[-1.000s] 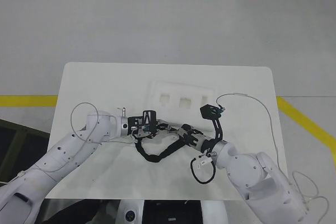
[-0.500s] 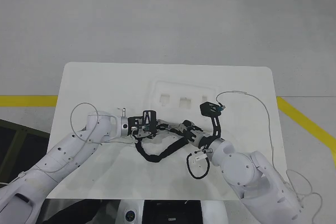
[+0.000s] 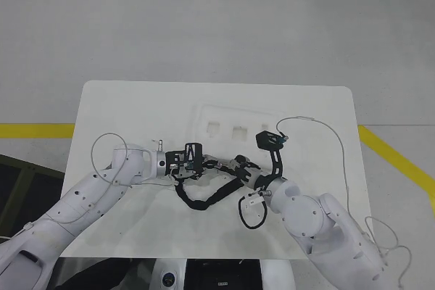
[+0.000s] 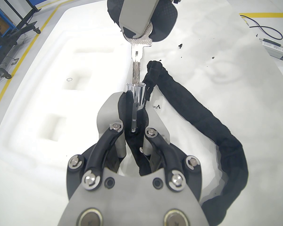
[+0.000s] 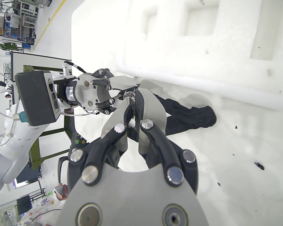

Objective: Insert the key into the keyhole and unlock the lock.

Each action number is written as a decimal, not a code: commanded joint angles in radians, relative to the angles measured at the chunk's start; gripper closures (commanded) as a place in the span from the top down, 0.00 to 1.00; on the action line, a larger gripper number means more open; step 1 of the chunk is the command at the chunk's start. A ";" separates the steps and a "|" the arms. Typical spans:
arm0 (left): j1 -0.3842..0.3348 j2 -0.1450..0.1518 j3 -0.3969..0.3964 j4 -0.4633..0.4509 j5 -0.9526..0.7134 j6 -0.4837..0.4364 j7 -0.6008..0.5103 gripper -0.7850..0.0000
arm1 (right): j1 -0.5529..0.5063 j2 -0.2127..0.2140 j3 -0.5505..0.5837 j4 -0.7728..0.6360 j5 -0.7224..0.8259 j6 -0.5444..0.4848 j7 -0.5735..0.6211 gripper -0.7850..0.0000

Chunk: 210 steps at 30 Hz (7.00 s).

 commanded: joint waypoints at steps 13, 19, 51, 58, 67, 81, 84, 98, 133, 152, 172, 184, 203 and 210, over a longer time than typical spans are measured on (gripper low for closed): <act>0.000 0.000 0.000 0.000 0.000 0.000 0.000 0.00 | 0.023 -0.016 -0.028 0.024 -0.024 0.014 0.007 0.00; 0.000 0.000 0.000 0.000 0.000 0.000 0.000 0.00 | 0.027 -0.022 -0.040 0.029 -0.041 0.020 0.014 0.00; 0.000 0.000 0.000 0.000 0.000 0.000 0.000 0.00 | 0.019 -0.044 -0.014 0.030 -0.054 -0.009 0.037 0.74; 0.000 0.000 0.000 0.000 0.000 0.000 0.000 0.00 | -0.035 -0.033 0.046 -0.030 -0.066 -0.032 0.055 0.40; 0.000 0.000 0.000 0.000 0.000 0.000 0.000 0.00 | -0.024 -0.036 0.049 -0.016 -0.096 -0.049 0.060 0.14; 0.000 0.000 0.000 0.000 0.000 0.000 0.000 0.00 | -0.013 -0.046 0.029 0.008 -0.117 -0.045 0.071 0.00; 0.000 0.000 0.000 0.000 0.000 0.000 0.000 0.00 | -0.005 -0.049 0.023 0.017 -0.118 -0.047 0.067 0.00; 0.000 0.000 0.000 0.000 0.000 0.000 0.000 0.00 | 0.007 -0.062 -0.001 0.039 -0.144 -0.059 0.055 0.00; -0.043 0.004 -0.002 -0.026 -0.430 -0.246 -0.358 0.00 | -0.069 0.010 0.291 0.134 -0.081 -1.093 0.204 1.00; -0.241 0.051 0.166 -0.042 -0.755 -0.246 -0.587 0.00 | -0.007 0.021 0.291 0.237 -0.040 -1.291 0.207 1.00; -0.170 0.053 0.113 -0.074 -0.730 -0.246 -0.615 0.00 | 0.151 0.050 0.179 0.275 -0.775 -1.586 -0.235 1.00; -0.140 0.046 0.090 -0.074 -0.725 -0.246 -0.611 0.00 | 0.158 0.076 0.151 0.285 -0.991 -1.571 -0.445 0.51; -0.116 0.043 0.060 -0.075 -0.726 -0.246 -0.623 0.00 | 0.142 0.083 0.127 0.245 -1.096 -1.529 -0.508 0.27; -0.106 0.046 0.046 -0.086 -0.722 -0.246 -0.622 0.00 | 0.151 0.082 0.113 0.255 -1.091 -1.523 -0.514 0.07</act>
